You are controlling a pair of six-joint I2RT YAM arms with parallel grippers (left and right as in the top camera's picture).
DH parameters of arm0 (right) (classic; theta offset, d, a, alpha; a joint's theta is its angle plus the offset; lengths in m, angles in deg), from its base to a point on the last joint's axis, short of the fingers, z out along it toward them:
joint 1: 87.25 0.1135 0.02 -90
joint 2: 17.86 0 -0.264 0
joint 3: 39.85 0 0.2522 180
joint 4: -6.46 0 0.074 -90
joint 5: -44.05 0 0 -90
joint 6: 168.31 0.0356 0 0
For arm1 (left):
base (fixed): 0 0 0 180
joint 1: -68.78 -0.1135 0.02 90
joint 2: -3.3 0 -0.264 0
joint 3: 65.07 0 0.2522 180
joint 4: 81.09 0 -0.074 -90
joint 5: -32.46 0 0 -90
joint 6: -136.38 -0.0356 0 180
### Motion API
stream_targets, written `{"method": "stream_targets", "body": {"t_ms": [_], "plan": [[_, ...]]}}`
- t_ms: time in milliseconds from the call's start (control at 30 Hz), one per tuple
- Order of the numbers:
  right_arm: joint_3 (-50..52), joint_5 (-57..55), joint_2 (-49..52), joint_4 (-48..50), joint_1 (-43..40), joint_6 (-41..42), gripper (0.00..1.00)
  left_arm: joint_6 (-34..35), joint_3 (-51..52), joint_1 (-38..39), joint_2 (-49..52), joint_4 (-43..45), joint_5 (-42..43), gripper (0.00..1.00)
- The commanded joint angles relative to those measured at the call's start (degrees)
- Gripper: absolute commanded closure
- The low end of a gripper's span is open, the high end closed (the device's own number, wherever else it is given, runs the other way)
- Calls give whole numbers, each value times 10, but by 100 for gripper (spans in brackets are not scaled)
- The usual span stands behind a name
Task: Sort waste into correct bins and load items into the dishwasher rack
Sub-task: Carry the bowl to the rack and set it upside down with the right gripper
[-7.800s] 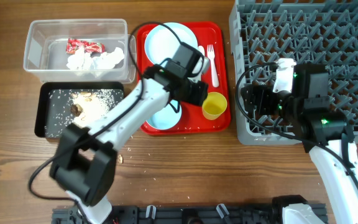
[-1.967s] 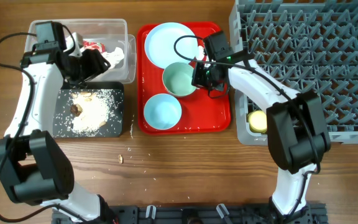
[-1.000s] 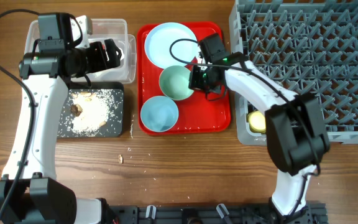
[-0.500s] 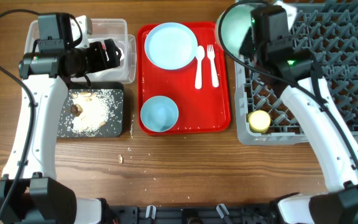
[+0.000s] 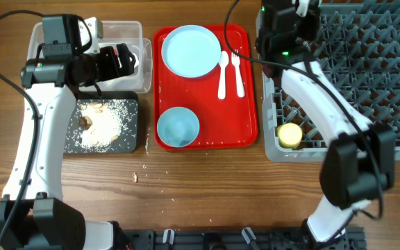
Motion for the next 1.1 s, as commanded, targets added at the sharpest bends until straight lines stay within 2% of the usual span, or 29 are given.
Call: {"method": "stream_targets", "body": {"t_ms": [0,133,467,700,933,1000,1067], "plan": [[-3,-37,52,65,-21,-147,96,-5,-9,2,-1,1,-3,0],[-3,-37,86,94,-35,-176,96,-5,-9,2,-1,1,-3,0],[-2,-2,120,80,-39,-174,96,-5,-9,2,0,1,-3,0],[-1,7,123,10,-38,-151,96,-5,-9,2,-1,1,-3,0],[-2,5,123,10,-27,-164,95,-5,-9,2,-1,1,-3,0],[-2,-2,123,10,-19,-180,90,-5,-9,2,-1,1,-3,0],[-2,-9,123,9,-11,-195,79,-5,-9,2,-1,1,-3,0]]}}
